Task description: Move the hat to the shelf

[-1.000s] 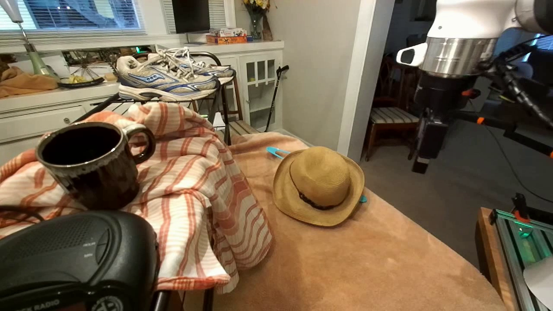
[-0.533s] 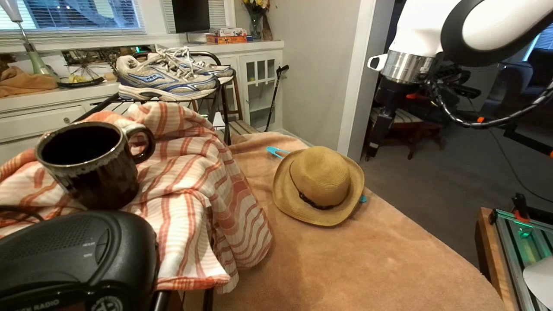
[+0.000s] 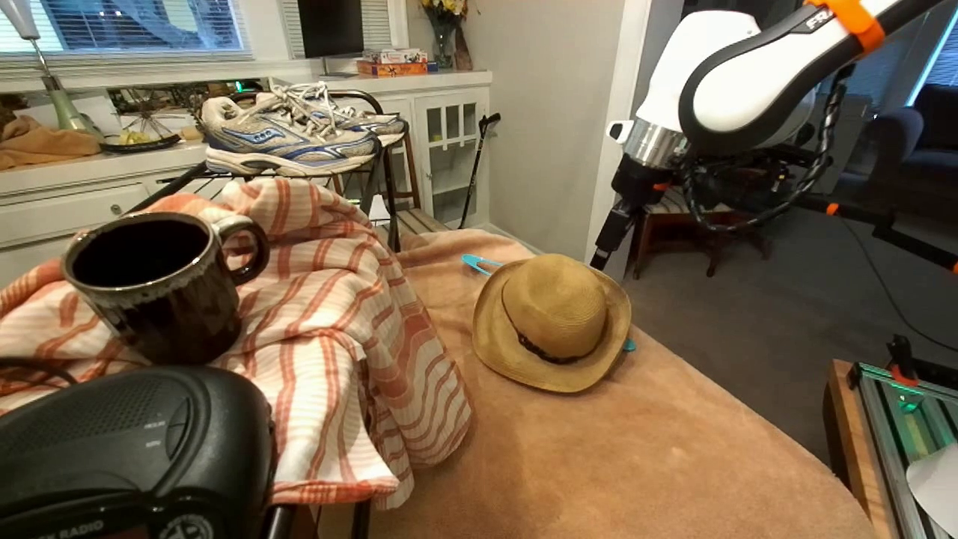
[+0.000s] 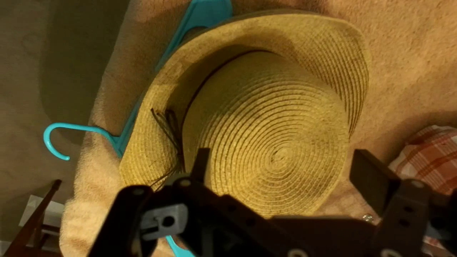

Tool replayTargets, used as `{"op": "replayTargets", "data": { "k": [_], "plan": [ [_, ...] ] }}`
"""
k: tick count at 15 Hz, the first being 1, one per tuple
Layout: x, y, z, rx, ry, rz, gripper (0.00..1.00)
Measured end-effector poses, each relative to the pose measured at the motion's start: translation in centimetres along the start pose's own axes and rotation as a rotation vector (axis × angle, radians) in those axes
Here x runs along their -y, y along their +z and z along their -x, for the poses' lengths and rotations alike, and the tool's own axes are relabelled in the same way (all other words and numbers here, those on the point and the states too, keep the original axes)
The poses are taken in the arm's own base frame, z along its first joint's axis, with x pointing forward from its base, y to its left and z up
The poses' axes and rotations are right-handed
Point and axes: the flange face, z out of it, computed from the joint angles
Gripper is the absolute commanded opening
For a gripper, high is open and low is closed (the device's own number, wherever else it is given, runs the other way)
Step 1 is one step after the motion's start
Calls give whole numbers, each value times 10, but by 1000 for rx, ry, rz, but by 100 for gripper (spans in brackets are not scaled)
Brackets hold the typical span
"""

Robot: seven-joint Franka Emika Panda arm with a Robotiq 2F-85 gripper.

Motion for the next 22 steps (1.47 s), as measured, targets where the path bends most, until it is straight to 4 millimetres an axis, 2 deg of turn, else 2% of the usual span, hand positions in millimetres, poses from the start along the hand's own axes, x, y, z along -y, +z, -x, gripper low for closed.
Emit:
{"op": "replayTargets", "data": {
  "k": [5,11,14,15,17,22],
  "plan": [
    [-16,28,-11,12,19,3,100],
    [-14,26,-13,6,20,-1,100],
    [-23,27,-14,-12,42,2,100],
    [-28,28,-14,-23,48,5,79],
    [-37,32,-15,-44,55,14,70],
    [-45,49,-13,-56,52,10,30]
  ]
}}
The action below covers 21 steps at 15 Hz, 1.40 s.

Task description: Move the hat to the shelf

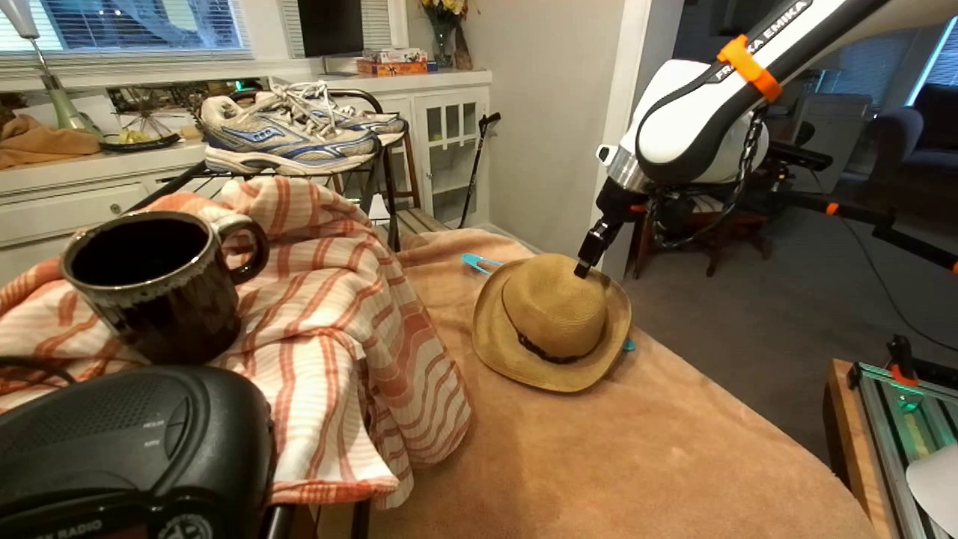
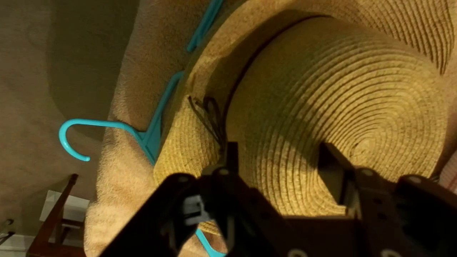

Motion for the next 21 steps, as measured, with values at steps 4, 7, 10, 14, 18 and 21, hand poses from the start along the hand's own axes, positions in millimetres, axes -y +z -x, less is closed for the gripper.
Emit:
{"op": "replayTargets", "data": {
  "k": [4,7,10,14,18,21],
  "plan": [
    [3,8,1,-8,-5,-23,2],
    [5,10,-1,-15,-7,-37,0],
    [5,6,-5,-27,-8,-37,1],
    [7,-20,-15,-67,-13,-47,2],
    [17,-80,-29,-120,-21,-103,2],
    [25,-130,-34,-143,-28,-162,2]
  ]
}}
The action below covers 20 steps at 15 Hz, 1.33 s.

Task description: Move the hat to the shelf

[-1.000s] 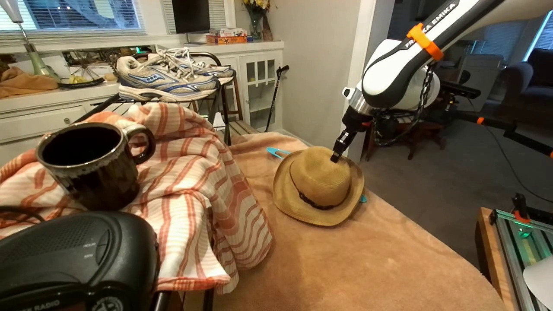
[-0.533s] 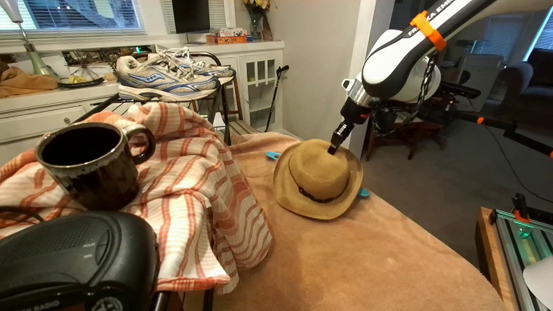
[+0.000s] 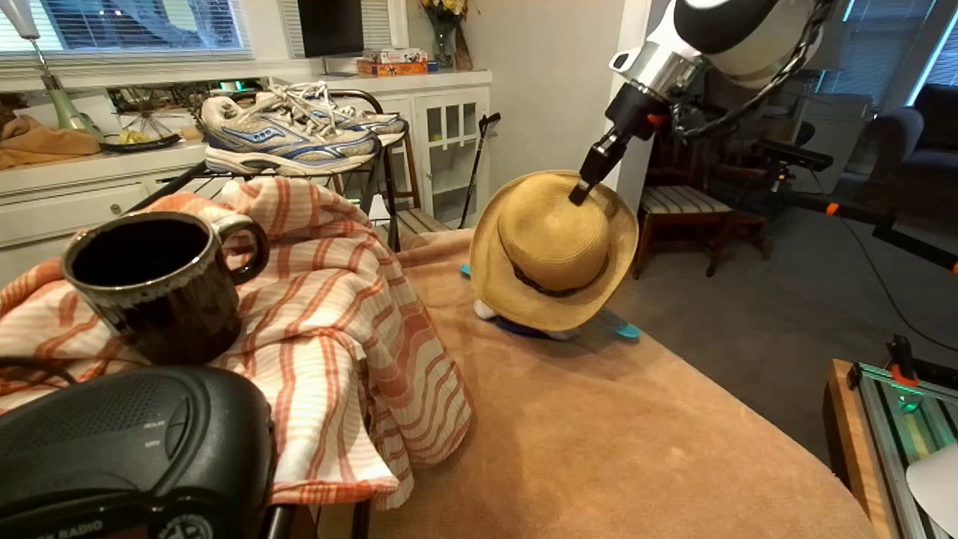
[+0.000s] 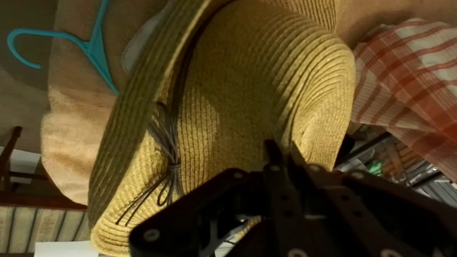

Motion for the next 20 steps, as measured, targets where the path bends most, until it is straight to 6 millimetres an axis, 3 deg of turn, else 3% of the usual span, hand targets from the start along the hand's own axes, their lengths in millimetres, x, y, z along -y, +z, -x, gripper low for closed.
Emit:
{"op": "replayTargets", "data": {
  "k": [5,10,15,20],
  "plan": [
    [35,-71,-15,-59,-29,-80,2],
    [112,-126,-30,-123,-211,-198,2],
    [193,-159,-45,-193,-349,-341,2],
    [245,-171,-55,-261,-397,-522,2]
  ]
}}
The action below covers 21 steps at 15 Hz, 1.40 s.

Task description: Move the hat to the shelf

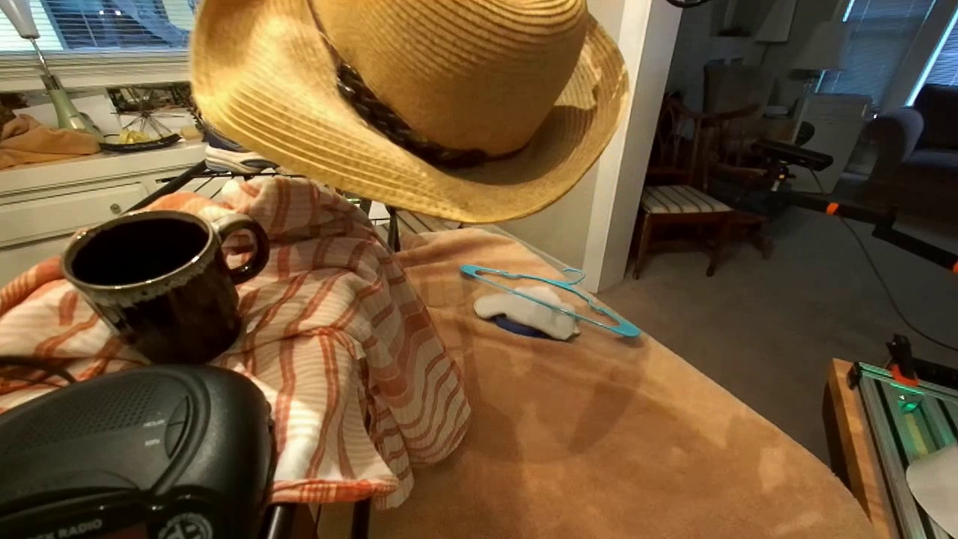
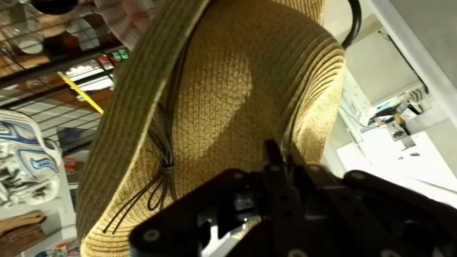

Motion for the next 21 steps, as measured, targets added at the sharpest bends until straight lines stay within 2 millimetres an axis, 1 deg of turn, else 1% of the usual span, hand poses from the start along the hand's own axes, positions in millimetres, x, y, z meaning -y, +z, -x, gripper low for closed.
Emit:
{"op": "replayTargets", "data": {
  "k": [3,6,9,12,15,18,21],
  "plan": [
    [11,17,-13,-60,0,-99,2],
    [15,40,-22,-106,38,-182,2],
    [13,71,-25,-123,105,-249,2],
    [7,105,-24,-110,165,-292,2],
    [2,131,-23,-99,208,-359,2],
    [-4,146,-25,-98,224,-427,2],
    [-15,155,-25,-88,246,-452,2]
  ]
}}
